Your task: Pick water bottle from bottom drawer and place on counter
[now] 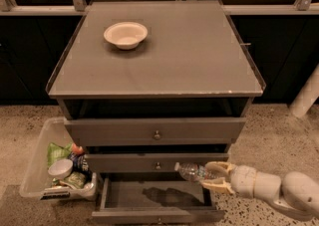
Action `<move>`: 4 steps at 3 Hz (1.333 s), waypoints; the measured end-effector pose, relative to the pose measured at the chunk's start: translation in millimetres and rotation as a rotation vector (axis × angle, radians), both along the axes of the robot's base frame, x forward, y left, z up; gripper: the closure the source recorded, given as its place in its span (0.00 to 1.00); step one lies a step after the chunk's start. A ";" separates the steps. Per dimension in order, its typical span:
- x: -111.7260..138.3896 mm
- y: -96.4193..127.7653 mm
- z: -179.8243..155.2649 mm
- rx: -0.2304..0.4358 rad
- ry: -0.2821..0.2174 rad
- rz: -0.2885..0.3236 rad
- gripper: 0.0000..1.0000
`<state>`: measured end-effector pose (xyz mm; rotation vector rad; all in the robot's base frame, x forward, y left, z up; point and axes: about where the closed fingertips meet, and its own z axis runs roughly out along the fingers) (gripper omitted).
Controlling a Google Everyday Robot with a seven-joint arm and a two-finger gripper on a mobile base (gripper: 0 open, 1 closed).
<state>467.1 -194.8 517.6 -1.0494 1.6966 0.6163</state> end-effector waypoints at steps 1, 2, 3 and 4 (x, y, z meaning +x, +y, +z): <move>2.6 -5.4 109.0 -0.123 -0.097 -0.001 1.00; 4.1 -4.3 104.7 -0.102 -0.083 0.006 1.00; 7.7 -15.9 145.3 -0.081 -0.157 0.009 1.00; 9.8 -29.7 215.9 -0.101 -0.281 0.017 1.00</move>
Offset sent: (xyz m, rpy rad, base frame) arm -0.0009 -0.0015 0.0706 -0.0600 -0.0540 -0.0032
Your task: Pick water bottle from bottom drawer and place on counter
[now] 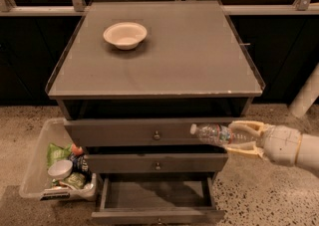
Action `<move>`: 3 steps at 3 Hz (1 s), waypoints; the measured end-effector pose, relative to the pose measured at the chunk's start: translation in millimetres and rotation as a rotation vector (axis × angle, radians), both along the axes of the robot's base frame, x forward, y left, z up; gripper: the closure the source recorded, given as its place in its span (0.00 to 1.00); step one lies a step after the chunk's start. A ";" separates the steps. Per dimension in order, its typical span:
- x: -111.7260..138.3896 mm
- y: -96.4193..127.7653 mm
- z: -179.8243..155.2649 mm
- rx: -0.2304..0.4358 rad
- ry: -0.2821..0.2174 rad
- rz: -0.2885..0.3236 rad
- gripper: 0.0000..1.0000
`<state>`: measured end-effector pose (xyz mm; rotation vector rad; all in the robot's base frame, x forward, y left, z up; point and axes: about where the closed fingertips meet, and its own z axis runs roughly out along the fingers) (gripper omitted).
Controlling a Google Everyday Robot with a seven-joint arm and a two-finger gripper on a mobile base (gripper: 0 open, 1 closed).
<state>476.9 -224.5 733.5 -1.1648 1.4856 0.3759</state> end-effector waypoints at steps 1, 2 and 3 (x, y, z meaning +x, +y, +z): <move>10.2 -14.9 75.6 -0.028 -0.104 0.010 1.00; 10.2 -14.5 75.8 -0.027 -0.105 0.011 1.00; 20.8 -18.6 106.6 -0.044 -0.166 0.024 1.00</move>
Offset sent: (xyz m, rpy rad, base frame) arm 0.0068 -0.0099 0.0604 -0.0223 -0.0812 0.0124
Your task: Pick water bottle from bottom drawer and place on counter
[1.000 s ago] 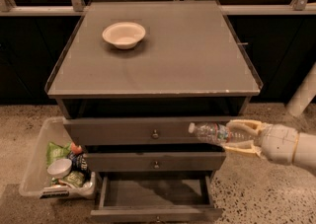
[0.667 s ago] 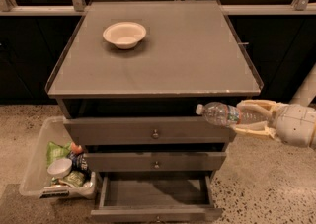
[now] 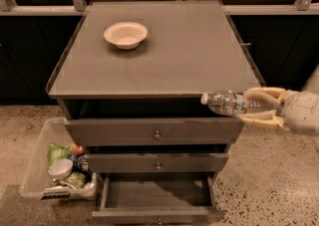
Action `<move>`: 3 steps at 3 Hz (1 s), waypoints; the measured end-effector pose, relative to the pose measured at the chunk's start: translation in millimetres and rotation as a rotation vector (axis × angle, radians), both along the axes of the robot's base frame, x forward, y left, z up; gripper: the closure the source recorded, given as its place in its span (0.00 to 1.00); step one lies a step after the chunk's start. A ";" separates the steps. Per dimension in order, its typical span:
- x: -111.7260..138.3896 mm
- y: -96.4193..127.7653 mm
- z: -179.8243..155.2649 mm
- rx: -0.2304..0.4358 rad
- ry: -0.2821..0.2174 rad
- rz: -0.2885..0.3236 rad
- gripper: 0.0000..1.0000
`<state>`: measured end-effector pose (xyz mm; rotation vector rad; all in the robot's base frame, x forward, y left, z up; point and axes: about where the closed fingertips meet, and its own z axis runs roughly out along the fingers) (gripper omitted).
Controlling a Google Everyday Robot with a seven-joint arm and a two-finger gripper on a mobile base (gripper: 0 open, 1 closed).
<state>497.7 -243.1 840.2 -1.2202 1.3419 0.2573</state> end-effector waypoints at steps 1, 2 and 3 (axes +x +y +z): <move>28.2 0.2 43.2 -0.055 -0.053 0.036 1.00; 68.1 7.0 72.8 -0.148 -0.052 0.092 1.00; 113.7 7.8 69.2 -0.236 0.016 0.136 1.00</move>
Offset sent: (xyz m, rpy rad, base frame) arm 0.1550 0.0718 0.1066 -0.2825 -0.0373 0.2776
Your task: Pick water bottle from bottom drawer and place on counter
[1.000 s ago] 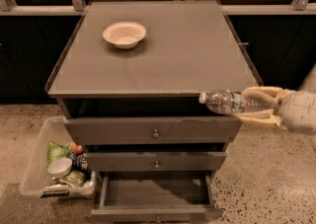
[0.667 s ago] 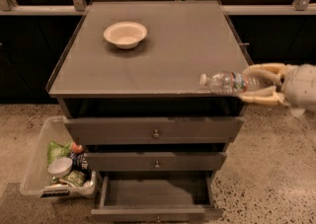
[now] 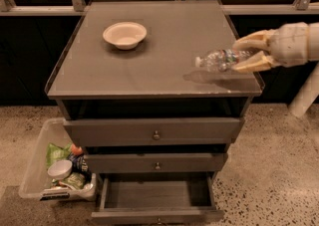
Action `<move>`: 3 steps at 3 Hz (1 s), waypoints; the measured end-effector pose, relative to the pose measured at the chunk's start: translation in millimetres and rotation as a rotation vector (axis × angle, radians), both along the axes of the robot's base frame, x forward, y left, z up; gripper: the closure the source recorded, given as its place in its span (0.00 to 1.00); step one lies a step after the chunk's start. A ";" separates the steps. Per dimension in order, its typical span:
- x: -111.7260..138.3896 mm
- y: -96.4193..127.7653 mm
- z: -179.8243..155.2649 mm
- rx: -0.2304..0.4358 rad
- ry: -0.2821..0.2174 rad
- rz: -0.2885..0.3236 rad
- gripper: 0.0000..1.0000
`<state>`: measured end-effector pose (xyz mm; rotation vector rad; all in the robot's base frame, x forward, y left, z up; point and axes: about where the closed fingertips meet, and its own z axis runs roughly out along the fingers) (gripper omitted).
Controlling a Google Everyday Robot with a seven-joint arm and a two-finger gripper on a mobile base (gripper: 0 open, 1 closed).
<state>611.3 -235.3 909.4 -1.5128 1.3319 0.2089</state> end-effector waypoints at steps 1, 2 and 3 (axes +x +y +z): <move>49.7 34.9 -16.4 0.012 0.048 0.095 1.00; 83.3 72.8 -31.9 0.054 0.075 0.184 1.00; 91.3 79.9 -28.0 0.062 0.063 0.194 0.84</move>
Offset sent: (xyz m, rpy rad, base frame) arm 0.1301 0.1107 -0.0450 0.1177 0.1012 0.2943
